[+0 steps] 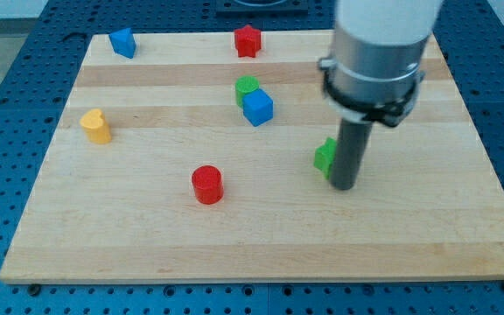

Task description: Move the green star towards center right

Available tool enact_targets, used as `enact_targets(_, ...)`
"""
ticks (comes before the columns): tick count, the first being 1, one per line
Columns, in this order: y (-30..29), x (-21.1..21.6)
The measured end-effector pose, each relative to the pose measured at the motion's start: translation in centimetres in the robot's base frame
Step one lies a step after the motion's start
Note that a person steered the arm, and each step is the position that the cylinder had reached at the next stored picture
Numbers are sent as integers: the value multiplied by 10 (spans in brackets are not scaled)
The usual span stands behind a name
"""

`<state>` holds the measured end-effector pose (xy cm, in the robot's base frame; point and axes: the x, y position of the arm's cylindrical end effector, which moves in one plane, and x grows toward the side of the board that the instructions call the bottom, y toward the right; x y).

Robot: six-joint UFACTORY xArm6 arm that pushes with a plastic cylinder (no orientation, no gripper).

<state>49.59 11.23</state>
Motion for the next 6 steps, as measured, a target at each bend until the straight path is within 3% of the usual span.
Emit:
enact_targets(1,26,-20)
enact_targets(2,23,5)
enact_targets(3,-22,26)
enact_targets(4,-49,8)
enact_targets(5,-38,-31)
enact_targets(6,13,-43)
